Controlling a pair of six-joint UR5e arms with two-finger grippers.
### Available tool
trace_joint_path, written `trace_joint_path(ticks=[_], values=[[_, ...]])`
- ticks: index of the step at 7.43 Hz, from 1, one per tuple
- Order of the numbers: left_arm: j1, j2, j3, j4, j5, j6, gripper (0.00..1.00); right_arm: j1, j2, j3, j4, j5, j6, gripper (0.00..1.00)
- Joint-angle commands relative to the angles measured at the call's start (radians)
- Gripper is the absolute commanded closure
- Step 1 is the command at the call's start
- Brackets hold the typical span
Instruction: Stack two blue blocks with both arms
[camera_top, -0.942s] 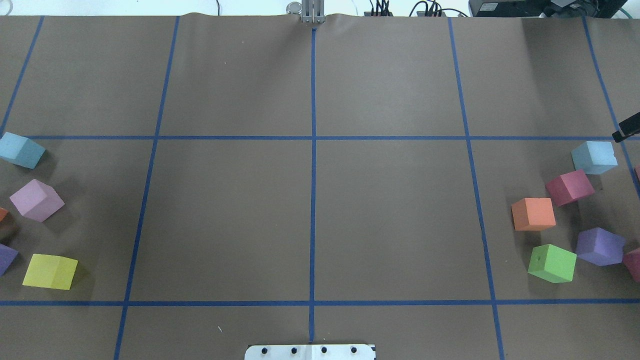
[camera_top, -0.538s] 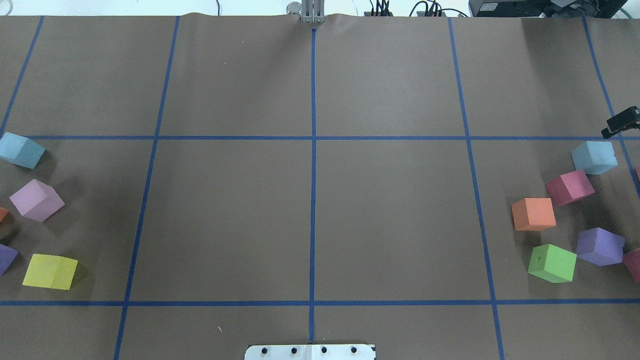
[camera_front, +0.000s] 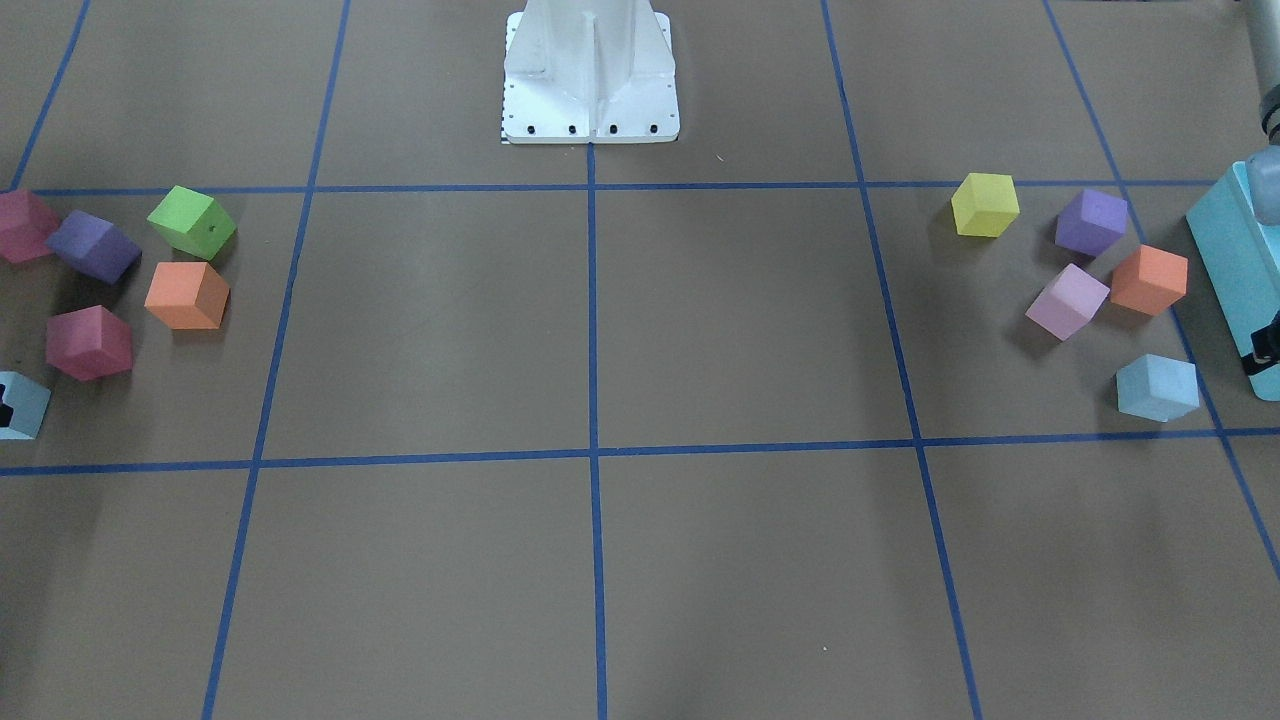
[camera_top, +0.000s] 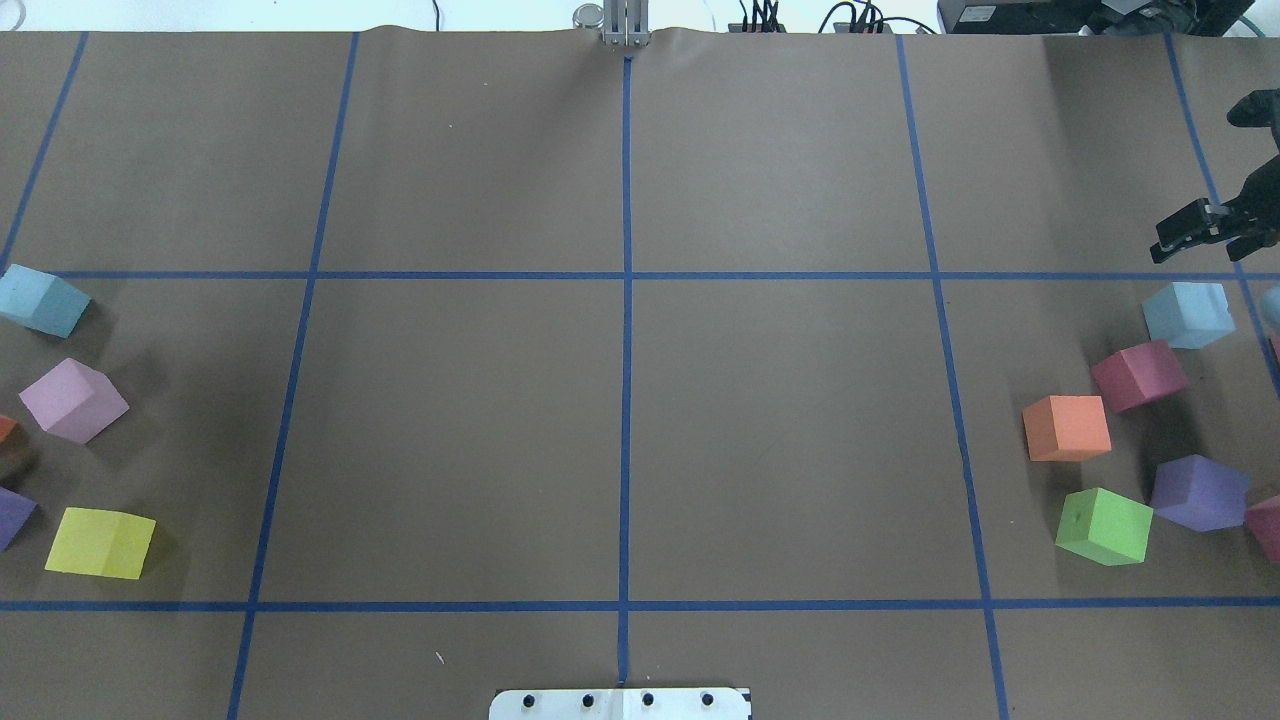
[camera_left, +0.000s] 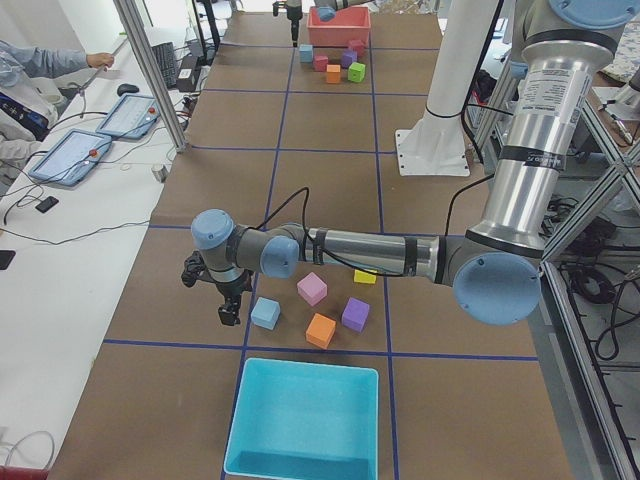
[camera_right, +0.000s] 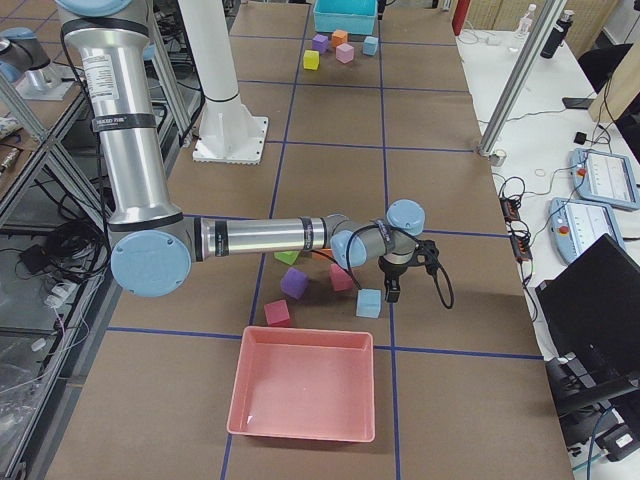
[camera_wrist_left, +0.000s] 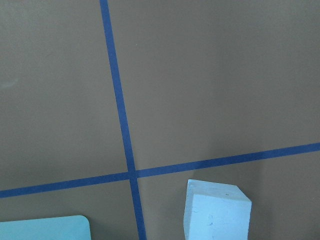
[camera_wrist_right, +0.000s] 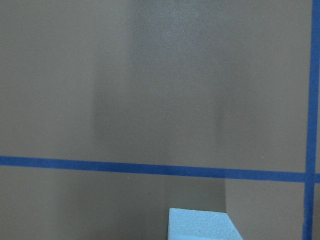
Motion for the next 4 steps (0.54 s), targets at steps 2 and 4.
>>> trace_joint_path(ticks=[2,4], values=[[0.000,0.000,0.000,0.000,-0.001,-0.001,0.01,-0.021,-0.015,-0.002,0.002,-0.046,0.002,0.00],[0.000,0.000,-0.001,0.000,-0.003,-0.001,0.01,-0.027,-0.035,-0.002,0.020,-0.056,-0.001,0.00]])
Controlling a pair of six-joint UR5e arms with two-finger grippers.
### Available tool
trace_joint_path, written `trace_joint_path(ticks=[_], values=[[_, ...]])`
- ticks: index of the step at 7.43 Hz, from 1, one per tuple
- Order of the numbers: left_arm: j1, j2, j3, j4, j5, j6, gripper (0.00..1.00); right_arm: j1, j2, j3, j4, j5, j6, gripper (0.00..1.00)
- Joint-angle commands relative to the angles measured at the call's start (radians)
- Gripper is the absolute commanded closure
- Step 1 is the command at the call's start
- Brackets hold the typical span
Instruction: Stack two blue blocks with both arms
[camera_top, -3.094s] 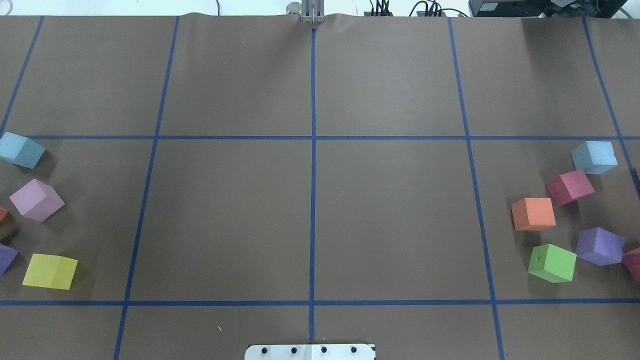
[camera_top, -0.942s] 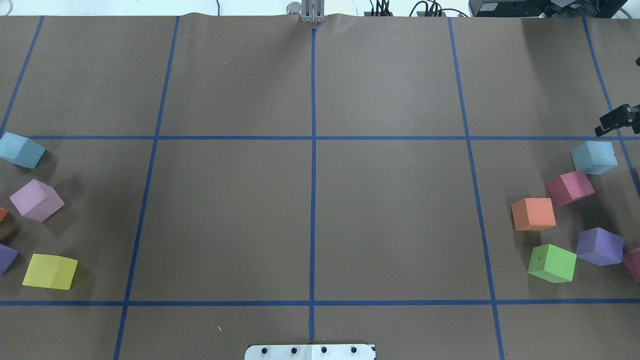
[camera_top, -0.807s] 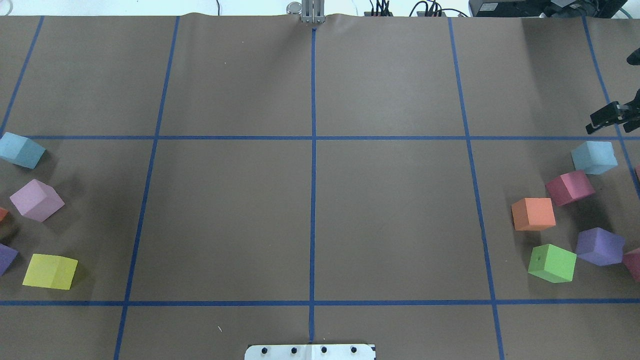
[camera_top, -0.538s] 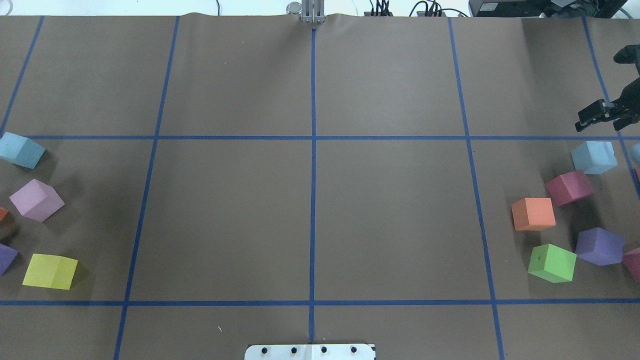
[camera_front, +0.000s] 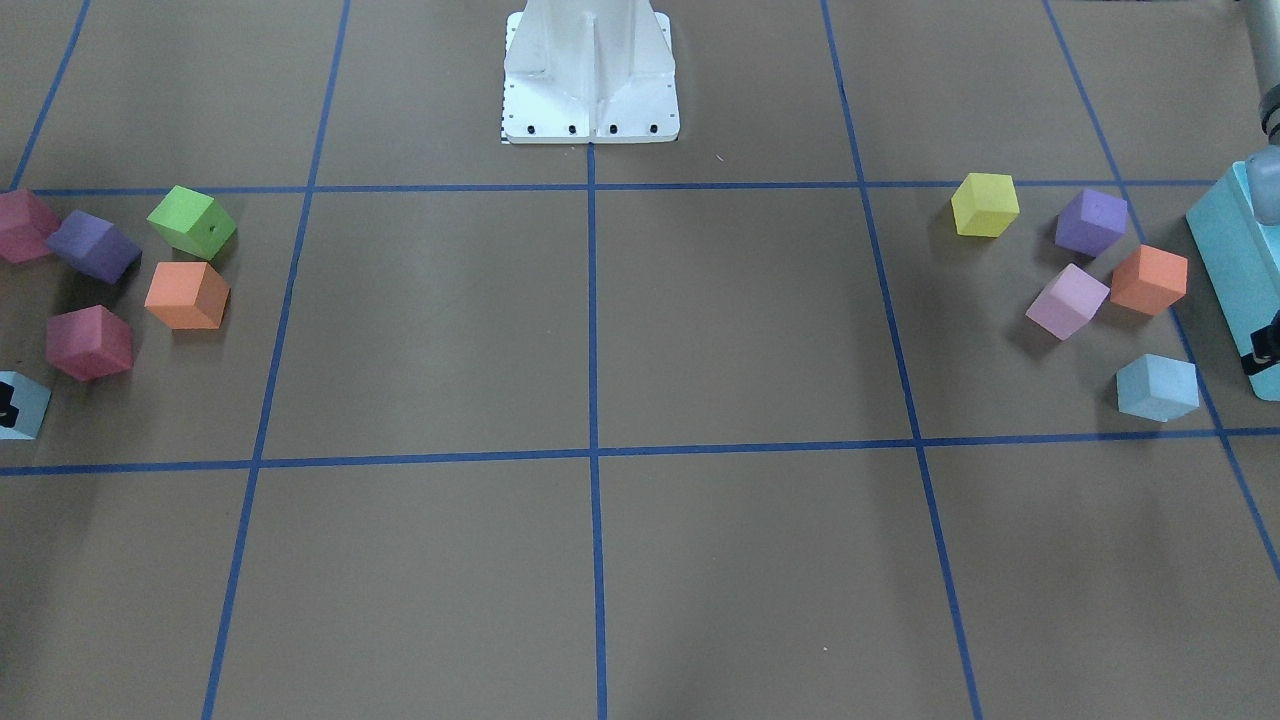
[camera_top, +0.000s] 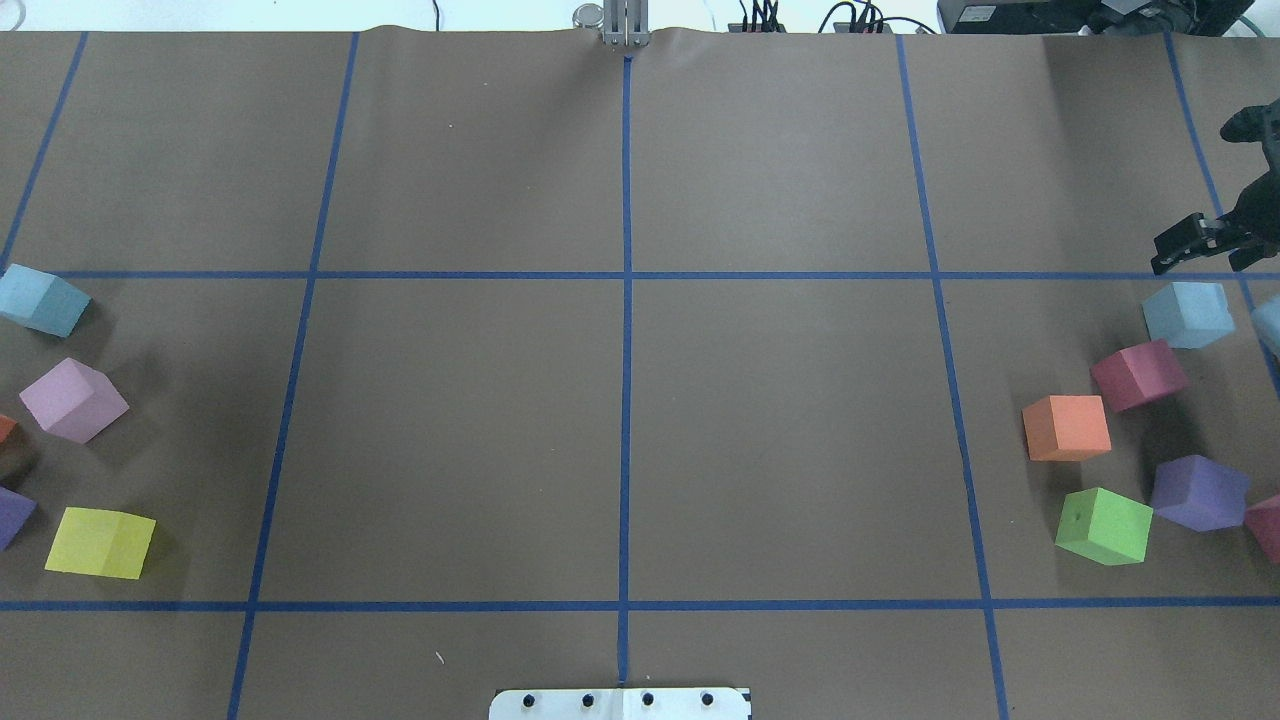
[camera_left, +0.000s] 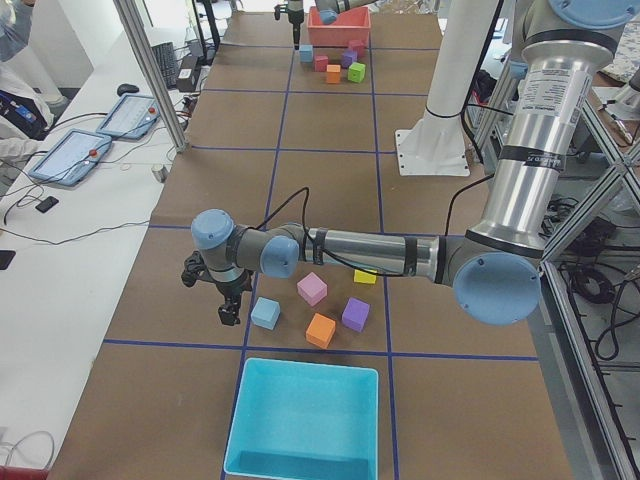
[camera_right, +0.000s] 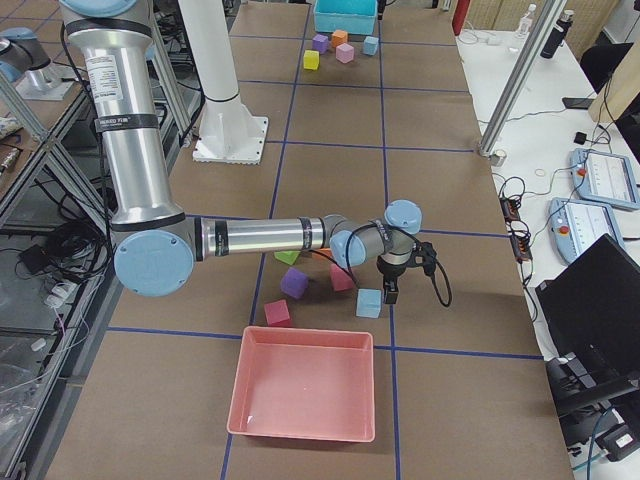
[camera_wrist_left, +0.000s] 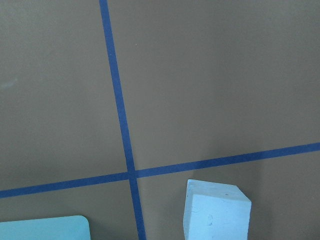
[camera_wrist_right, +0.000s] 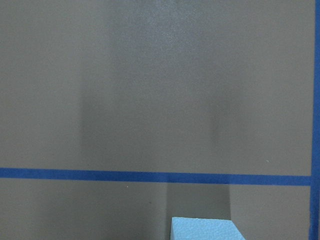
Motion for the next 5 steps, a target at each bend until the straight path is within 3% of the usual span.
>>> trace_joint_path(ticks=[1,5], values=[[0.000,0.000,-0.001,-0.002,0.000,0.000,0.01,-0.006,-0.025,-0.028,0.073,-0.008,0.005,0.00],[0.000,0.000,-0.004,0.000,-0.001,-0.002,0.01,-0.012,-0.031,-0.043,0.092,-0.005,0.007,0.00]])
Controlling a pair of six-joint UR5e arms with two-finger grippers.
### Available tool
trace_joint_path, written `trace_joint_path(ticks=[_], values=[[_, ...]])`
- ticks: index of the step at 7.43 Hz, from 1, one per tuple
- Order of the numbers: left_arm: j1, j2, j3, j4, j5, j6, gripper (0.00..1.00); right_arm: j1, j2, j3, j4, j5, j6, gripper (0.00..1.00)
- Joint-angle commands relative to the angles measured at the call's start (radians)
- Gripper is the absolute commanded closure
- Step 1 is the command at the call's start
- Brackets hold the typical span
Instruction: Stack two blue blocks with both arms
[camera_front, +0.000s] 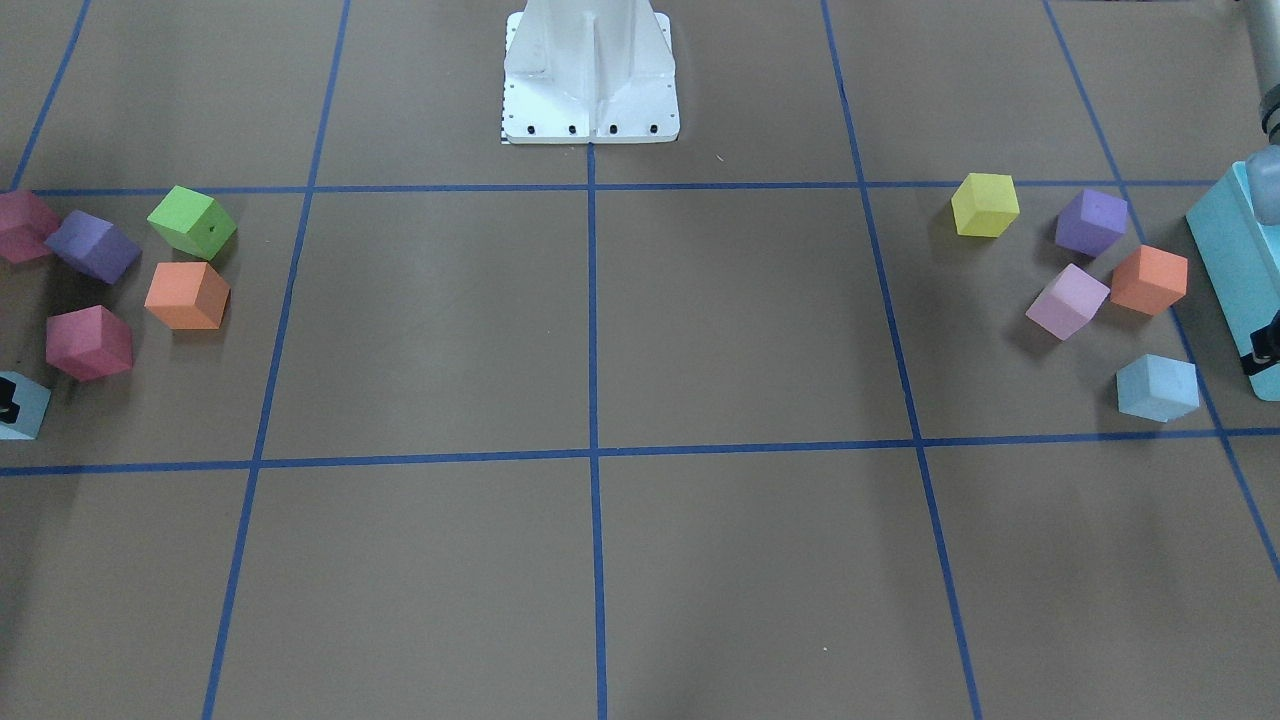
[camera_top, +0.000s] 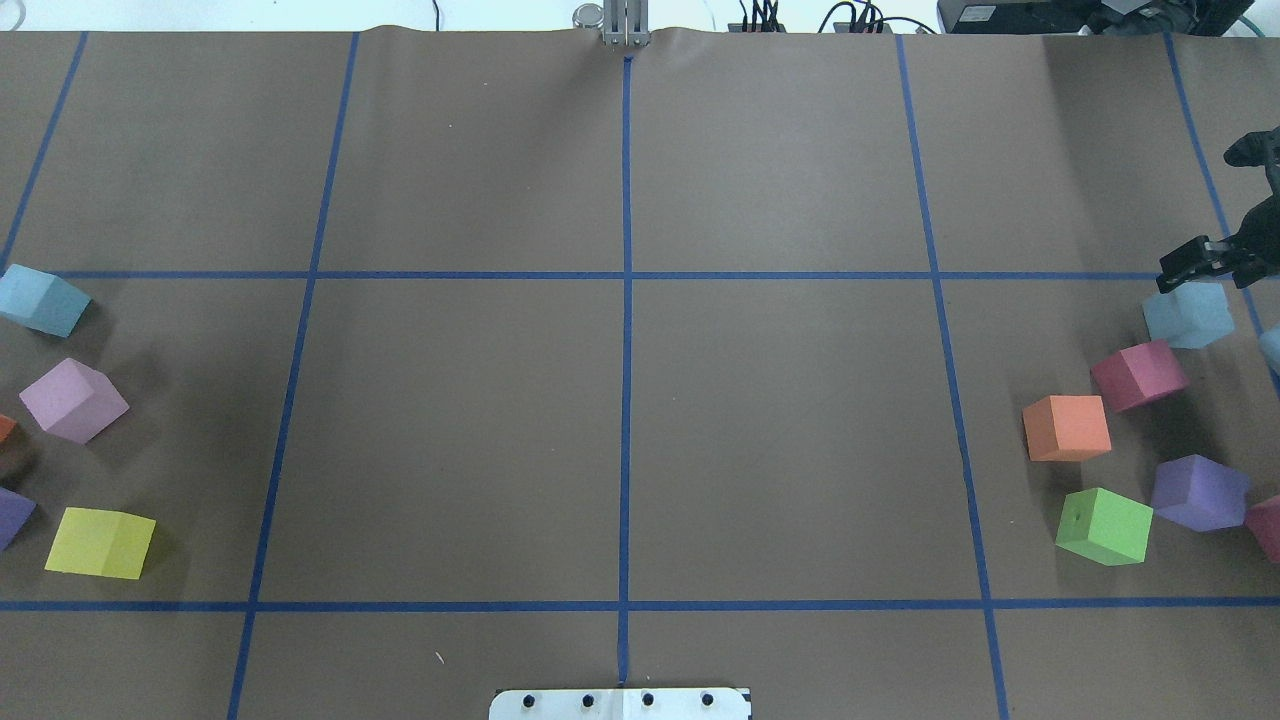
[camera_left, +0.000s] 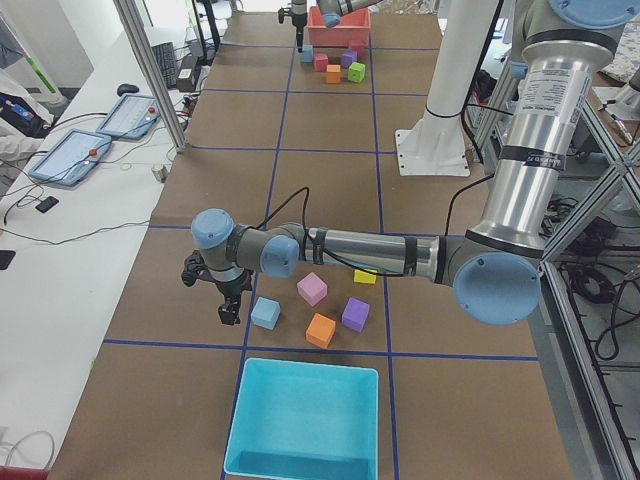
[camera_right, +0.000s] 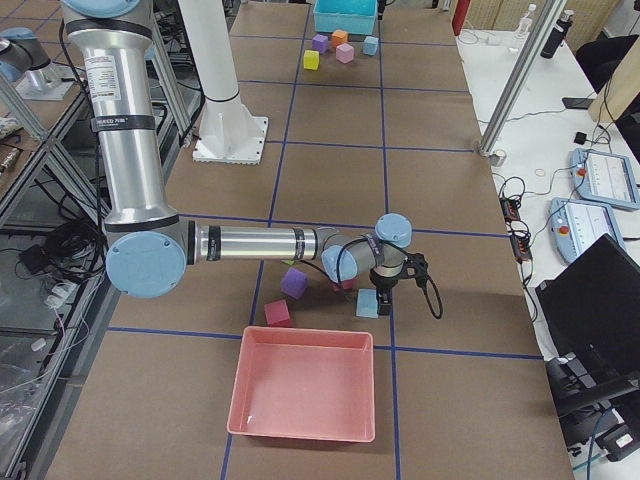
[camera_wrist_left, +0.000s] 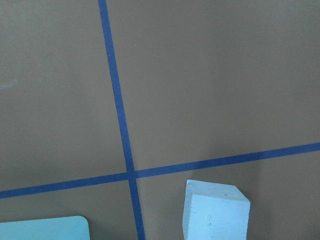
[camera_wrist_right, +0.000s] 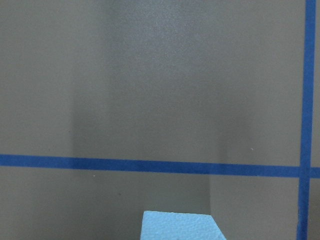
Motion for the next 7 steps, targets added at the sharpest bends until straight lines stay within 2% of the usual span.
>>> trace_joint_path(ticks=[1,6,7], values=[[0.000,0.000,-0.002,0.001,0.000,-0.002,0.01,-0.004,-0.019,-0.003,0.036,-0.001,0.003,0.00],[0.000,0.002,0.000,-0.001,0.000,-0.001,0.01,-0.030,-0.050,-0.026,0.110,-0.004,0.019,0.02],[0.000,0.002,0.000,-0.001,0.000,-0.001,0.01,-0.030,-0.050,-0.026,0.110,-0.003,0.019,0.14]])
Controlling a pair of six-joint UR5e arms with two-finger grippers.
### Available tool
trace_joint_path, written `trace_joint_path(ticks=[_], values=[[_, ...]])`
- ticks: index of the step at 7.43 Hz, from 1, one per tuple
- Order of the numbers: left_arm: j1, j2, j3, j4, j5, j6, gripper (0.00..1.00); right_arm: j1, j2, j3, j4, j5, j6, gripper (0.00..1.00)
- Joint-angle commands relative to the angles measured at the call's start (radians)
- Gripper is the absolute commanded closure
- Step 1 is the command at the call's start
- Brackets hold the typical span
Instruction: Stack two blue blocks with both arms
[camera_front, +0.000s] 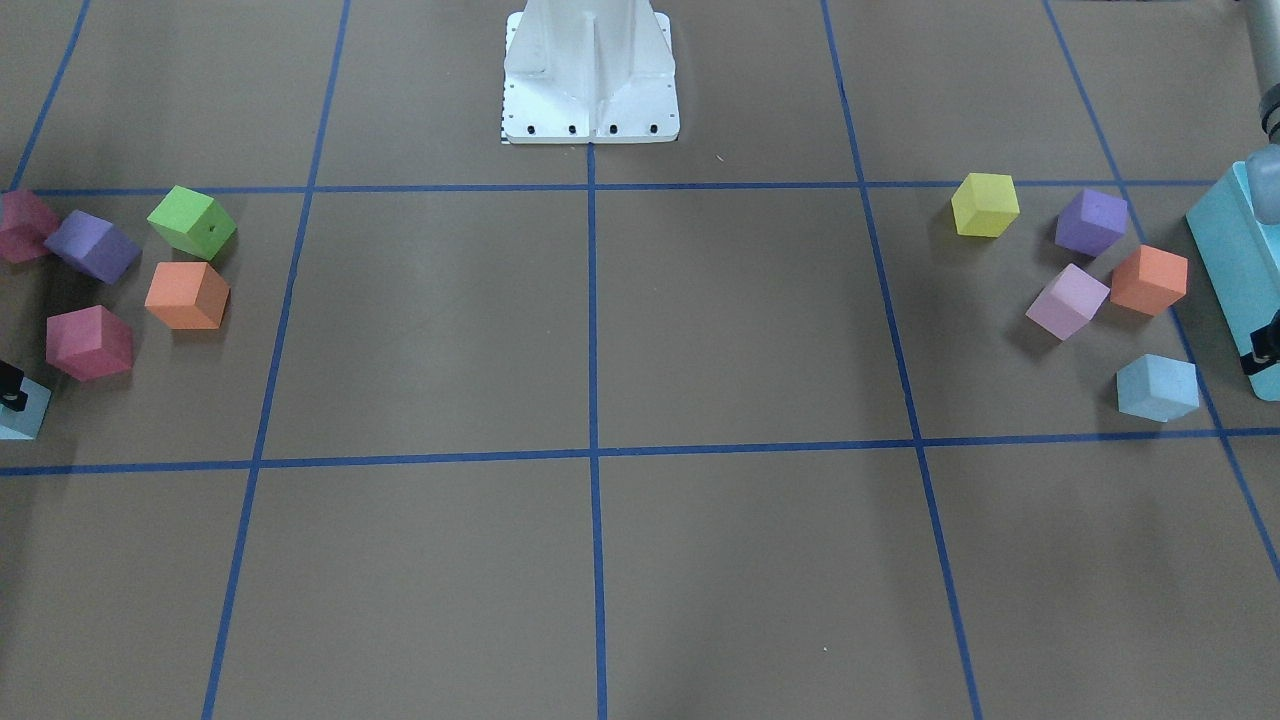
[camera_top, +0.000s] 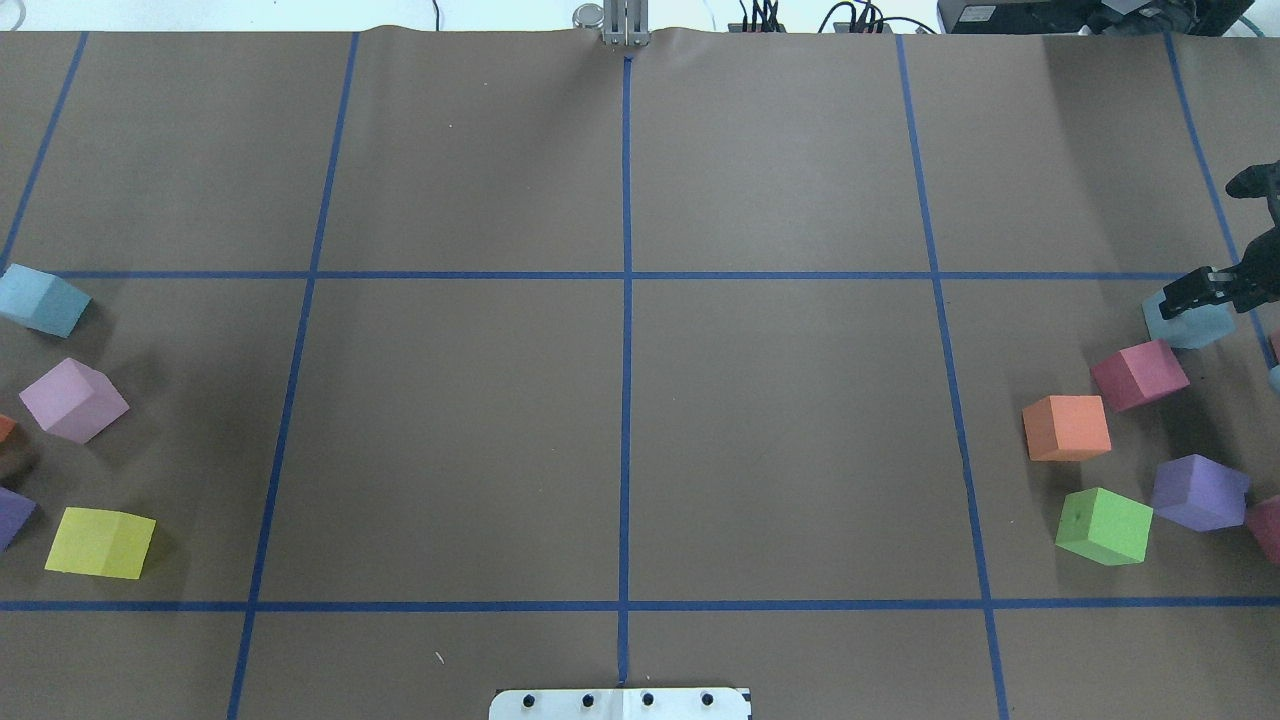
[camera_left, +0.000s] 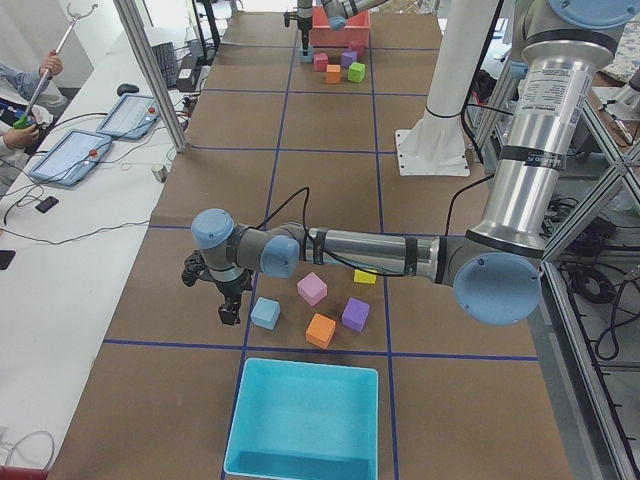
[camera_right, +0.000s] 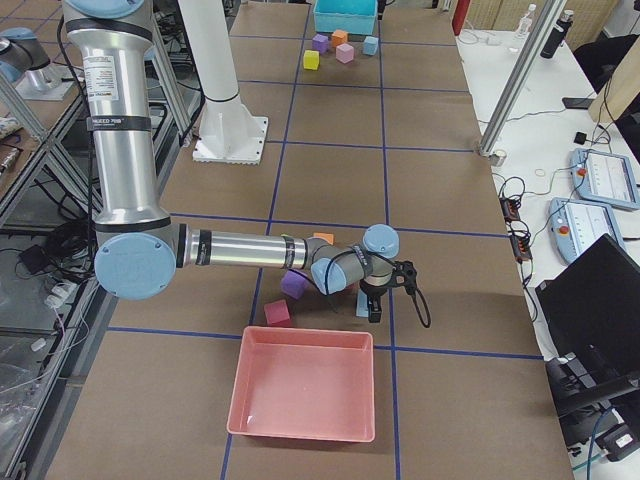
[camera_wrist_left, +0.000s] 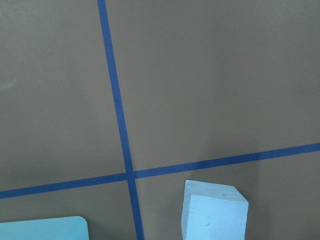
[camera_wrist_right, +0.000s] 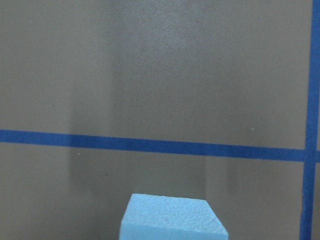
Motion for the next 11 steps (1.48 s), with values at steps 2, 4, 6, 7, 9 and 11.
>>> trace_joint_path(ticks=[2,4,6,7,9,11], values=[[0.000,0.000,0.002,0.000,0.000,0.002,0.01,-0.010,-0.001,-0.002,0.007,0.001,0.002,0.26],[0.002,0.000,0.003,0.000,0.000,0.003,0.01,-0.015,0.006,-0.002,0.006,0.001,0.002,0.30],[0.002,0.000,0.008,0.000,0.000,0.006,0.01,-0.016,0.012,0.001,0.006,0.002,0.001,0.40],[0.002,0.000,0.009,0.000,0.000,0.006,0.01,-0.016,0.014,0.005,0.006,0.002,-0.006,0.40],[0.002,0.021,0.003,-0.005,0.000,0.006,0.01,-0.016,0.020,0.025,0.006,0.011,-0.010,0.41],[0.002,0.031,0.017,-0.031,0.000,0.006,0.01,-0.013,0.022,0.082,-0.006,0.031,-0.012,0.42]])
